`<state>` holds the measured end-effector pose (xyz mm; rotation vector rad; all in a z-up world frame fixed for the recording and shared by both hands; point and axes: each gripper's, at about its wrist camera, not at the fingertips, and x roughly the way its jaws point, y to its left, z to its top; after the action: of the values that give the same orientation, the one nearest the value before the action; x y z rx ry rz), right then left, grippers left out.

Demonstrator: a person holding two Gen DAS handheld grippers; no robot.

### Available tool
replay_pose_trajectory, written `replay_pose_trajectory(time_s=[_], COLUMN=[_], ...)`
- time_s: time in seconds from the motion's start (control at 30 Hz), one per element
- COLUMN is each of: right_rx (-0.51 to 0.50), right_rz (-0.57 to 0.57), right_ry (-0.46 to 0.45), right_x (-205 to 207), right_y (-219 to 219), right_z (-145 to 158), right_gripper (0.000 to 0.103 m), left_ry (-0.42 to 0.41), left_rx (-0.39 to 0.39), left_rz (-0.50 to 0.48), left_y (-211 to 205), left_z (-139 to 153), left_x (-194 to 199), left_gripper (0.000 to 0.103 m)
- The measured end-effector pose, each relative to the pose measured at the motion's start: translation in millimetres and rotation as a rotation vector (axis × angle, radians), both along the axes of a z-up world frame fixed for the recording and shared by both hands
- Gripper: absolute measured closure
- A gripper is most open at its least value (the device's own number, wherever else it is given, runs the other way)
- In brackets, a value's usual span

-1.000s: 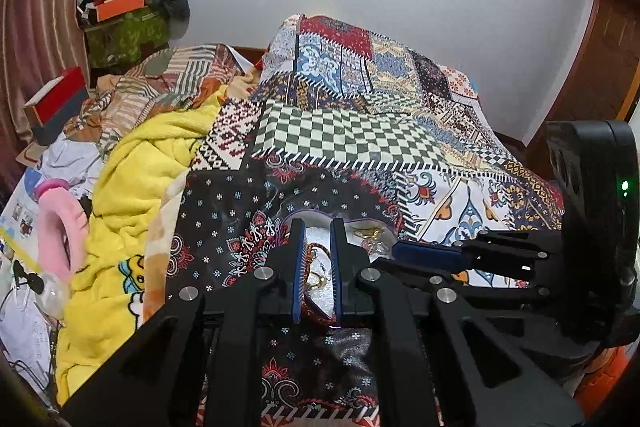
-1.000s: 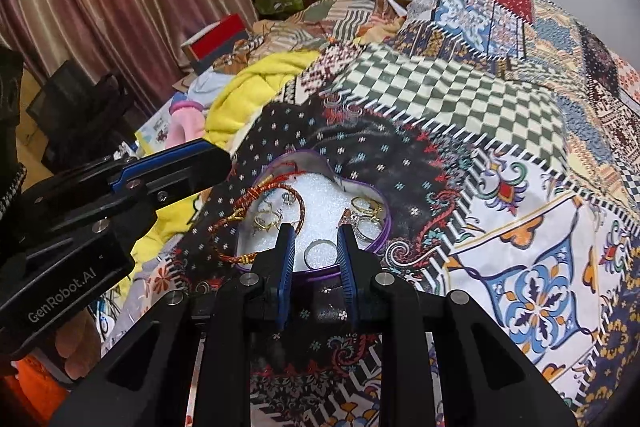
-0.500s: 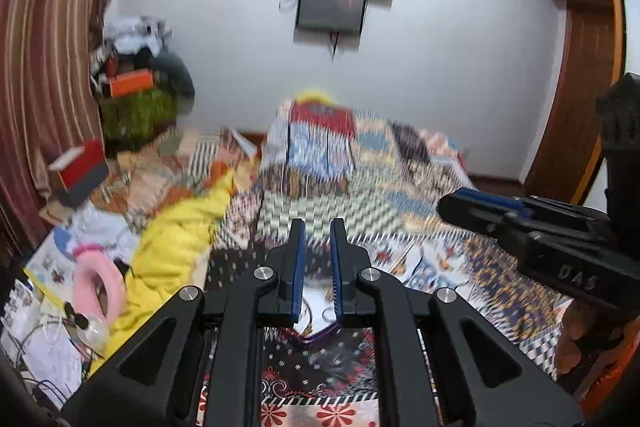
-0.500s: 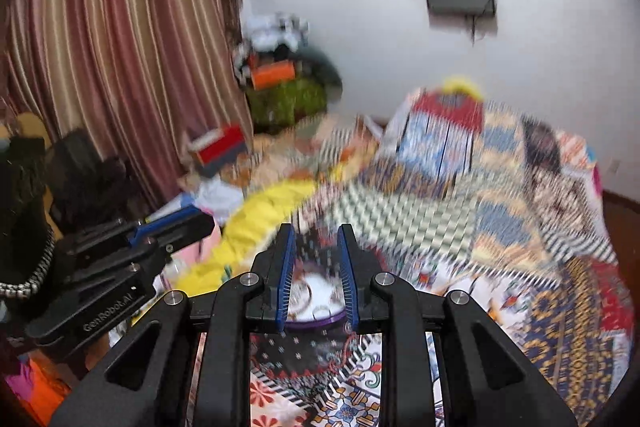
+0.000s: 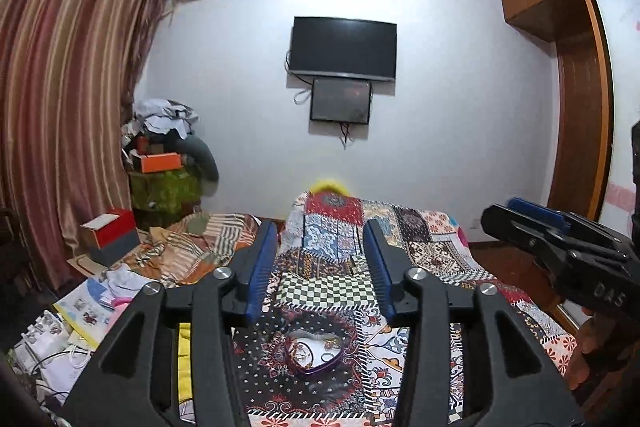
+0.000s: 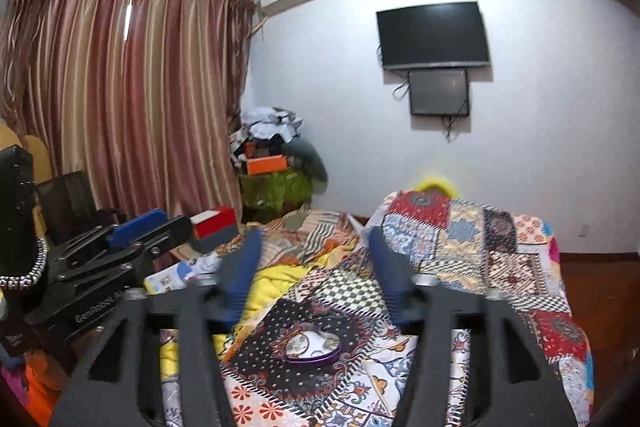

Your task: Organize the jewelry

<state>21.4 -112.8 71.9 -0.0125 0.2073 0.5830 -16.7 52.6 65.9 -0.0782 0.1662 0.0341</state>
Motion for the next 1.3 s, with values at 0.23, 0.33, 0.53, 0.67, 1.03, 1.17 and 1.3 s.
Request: replay_pose_trajectory(time_s=[0.23, 0.33, 0.53, 0.67, 1.03, 1.17, 1.3], right_rx=[0.006, 0.006, -0.008, -0.007, -0.006, -0.007, -0.005], right_rz=[-0.045, -0.059, -0.068, -0.064, -0.058, -0.059, -0.06], right_ry=[-0.014, -0.018, -0.023, -0.021, -0.004, -0.001, 0.003], right_x=[-8.1, -9.3, -15.3, -17.1, -17.3, -17.8, -18.1], right_y=[-6.2, -7.9, -9.6, -11.6, -13.7, -13.8, -14.7], right_z=[-2.0, -2.8, -5.9, -6.1, -8.4, -8.4, -8.0], right_gripper=[0.02, 0.018, 0.015, 0.015, 0.015, 0.015, 0.015], left_ry=[-0.004, -0.014, -0.031, -0.026, -0.013, -0.006, -0.001], left_rx=[-0.014, -0.013, 0.0, -0.002, 0.023, 0.02, 0.021], left_rz=[0.043, 0.06, 0.096, 0.095, 0.098, 0.102, 0.106], left_y=[2.7, 3.0, 1.9, 2.0, -4.1, -4.1, -4.4], left_z=[-0.7, -1.7, -3.1, -4.2, -8.5, -9.9, -10.4], left_x=[-13.2, -14.3, -20.1, -19.8, -16.9, -13.9, -11.6], left_gripper=[0.031, 0.014, 0.002, 0.002, 0.001, 0.001, 0.001])
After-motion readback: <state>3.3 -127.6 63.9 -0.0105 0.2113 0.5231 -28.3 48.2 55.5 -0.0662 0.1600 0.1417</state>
